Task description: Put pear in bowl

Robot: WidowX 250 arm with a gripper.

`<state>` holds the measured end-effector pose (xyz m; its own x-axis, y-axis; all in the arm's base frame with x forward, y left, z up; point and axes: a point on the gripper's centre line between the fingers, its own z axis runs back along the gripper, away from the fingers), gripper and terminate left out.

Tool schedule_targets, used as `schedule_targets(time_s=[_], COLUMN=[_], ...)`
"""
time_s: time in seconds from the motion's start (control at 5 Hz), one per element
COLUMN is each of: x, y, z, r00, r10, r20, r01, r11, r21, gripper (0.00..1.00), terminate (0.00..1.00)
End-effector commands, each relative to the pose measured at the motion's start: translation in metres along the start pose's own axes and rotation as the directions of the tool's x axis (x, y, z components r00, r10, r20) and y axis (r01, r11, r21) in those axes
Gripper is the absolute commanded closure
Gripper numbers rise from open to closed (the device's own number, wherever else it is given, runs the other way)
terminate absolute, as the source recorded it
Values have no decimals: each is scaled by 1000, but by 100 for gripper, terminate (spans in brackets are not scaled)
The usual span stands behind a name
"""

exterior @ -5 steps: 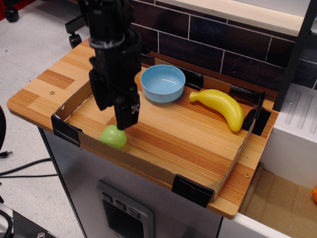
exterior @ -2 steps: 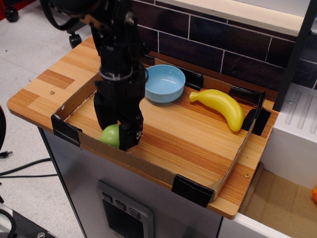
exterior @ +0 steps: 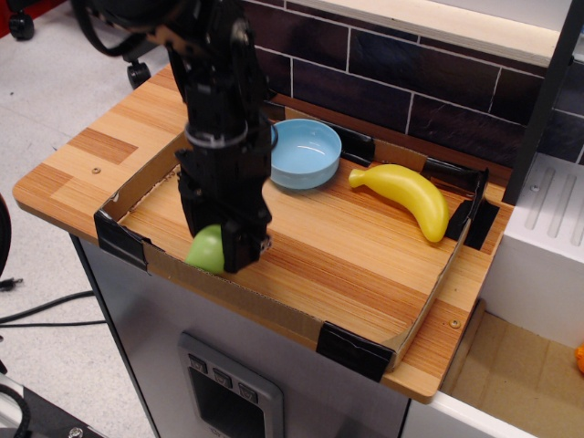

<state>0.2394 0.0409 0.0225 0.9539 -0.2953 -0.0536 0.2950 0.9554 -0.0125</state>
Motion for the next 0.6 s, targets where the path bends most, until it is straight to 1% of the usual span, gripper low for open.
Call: schedule_targets(time_s=[0.0,0.2,0.4], x=[47,80,109], y=[19,23,35], z=[92,108,104], r00=[977,959,925], r10=[152,208,263], r20=[151,192,276], r01=[-146,-199,-265], r11=[988,978,964], r21=[-52,-64,-33], gripper=[100,100,100], terminate=[0,0,0])
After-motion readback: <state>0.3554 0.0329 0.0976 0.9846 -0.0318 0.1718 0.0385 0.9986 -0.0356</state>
